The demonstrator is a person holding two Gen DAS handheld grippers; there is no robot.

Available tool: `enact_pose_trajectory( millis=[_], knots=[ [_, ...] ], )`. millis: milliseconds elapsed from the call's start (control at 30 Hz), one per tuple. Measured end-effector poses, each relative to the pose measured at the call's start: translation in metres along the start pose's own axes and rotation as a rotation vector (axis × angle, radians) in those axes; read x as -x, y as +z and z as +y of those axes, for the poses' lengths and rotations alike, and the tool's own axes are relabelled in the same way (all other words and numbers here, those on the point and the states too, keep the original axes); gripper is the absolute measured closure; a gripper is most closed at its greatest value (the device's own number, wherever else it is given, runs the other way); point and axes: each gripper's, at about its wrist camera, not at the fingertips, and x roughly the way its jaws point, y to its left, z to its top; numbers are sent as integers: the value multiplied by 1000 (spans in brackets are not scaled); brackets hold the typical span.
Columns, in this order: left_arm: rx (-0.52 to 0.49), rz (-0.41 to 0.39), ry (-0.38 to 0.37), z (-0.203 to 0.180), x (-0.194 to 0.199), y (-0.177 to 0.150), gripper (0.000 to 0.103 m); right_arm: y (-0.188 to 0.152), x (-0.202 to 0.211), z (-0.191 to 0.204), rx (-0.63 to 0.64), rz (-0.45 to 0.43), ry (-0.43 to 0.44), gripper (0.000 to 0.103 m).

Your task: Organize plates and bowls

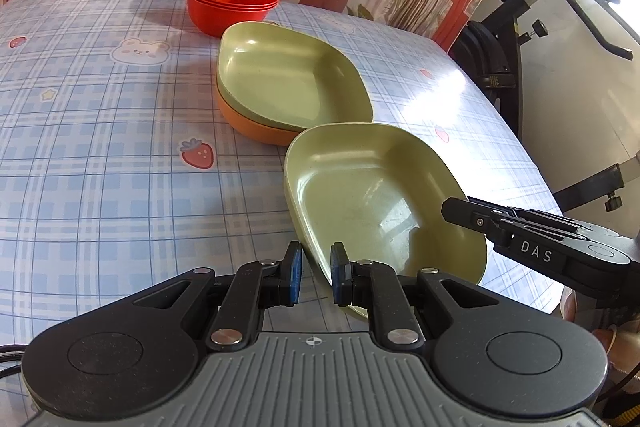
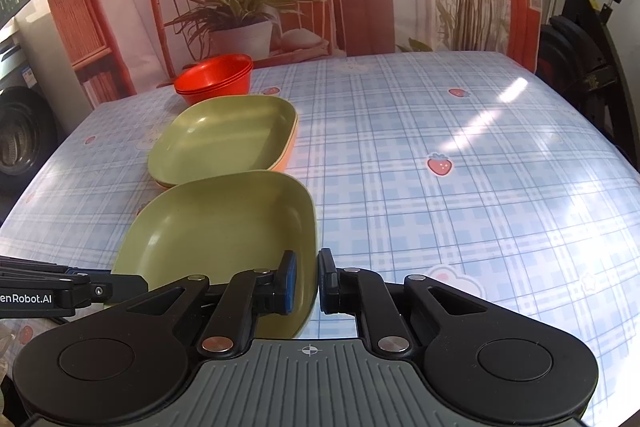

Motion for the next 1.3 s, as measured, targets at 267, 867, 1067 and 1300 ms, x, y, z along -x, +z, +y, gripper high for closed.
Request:
enact_pose_trajectory(
  millis=[267,867,1067,1300],
  knots=[
    [-36,-54,18,2,11,15,87,16,0,2,-43,-21,34,92],
    [-97,-119,54,24,-7,114,87,94,-65,9,-144,-71,89,93],
    [-118,-91,89,37,-29,120,87,99,-87,17,-134,-62,77,93],
    [-130,-58,104,44,-49,115,87,88,-102,17,-123,-24,53,93]
  ],
)
